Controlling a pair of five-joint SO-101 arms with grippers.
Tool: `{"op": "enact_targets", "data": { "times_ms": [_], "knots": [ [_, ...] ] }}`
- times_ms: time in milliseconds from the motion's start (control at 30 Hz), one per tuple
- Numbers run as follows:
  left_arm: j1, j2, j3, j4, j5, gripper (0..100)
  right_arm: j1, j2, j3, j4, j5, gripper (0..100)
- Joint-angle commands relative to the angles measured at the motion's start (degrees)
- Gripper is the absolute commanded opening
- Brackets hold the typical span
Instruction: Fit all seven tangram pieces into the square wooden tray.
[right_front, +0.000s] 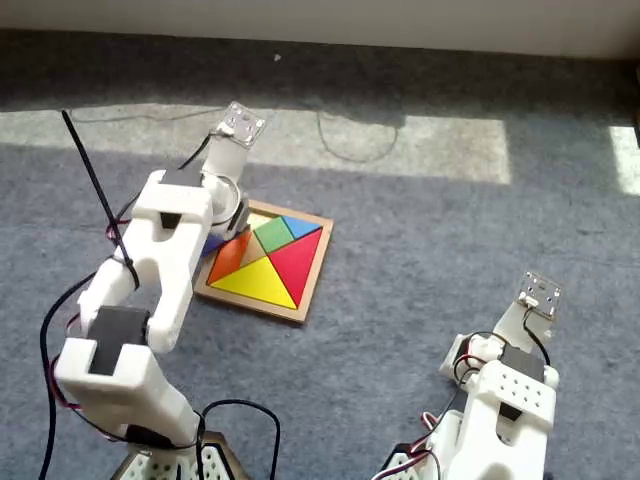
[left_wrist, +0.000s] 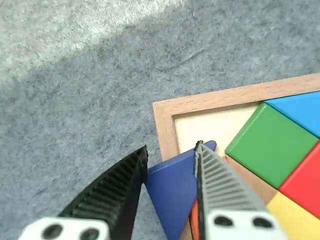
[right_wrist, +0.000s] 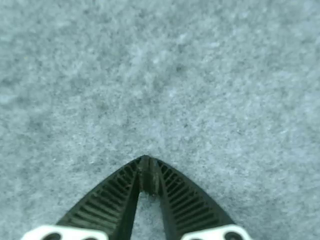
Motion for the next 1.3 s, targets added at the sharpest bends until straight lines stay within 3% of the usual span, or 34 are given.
{"op": "enact_targets", "data": {
  "times_ms": [0, 233, 933, 1267],
  "knots": [
    [-1.36, -11.56, 10.68, -8.44, 0.70, 16, 1.10, -0.40, 0.04, -0.40, 0.53, 0.5],
    [-5.49, -14.02, 13.05, -9.67, 7.38, 16, 1.10, -0.40, 0.04, -0.40, 0.53, 0.5],
    [-5.67, -9.98, 11.38, -9.23, 5.89, 16, 1.01, -0.40, 0.04, -0.40, 0.53, 0.5],
    [-3.12, 3.56, -4.97, 2.90, 4.40, 16, 1.01, -0.40, 0.04, -0.40, 0.53, 0.5]
  ]
}}
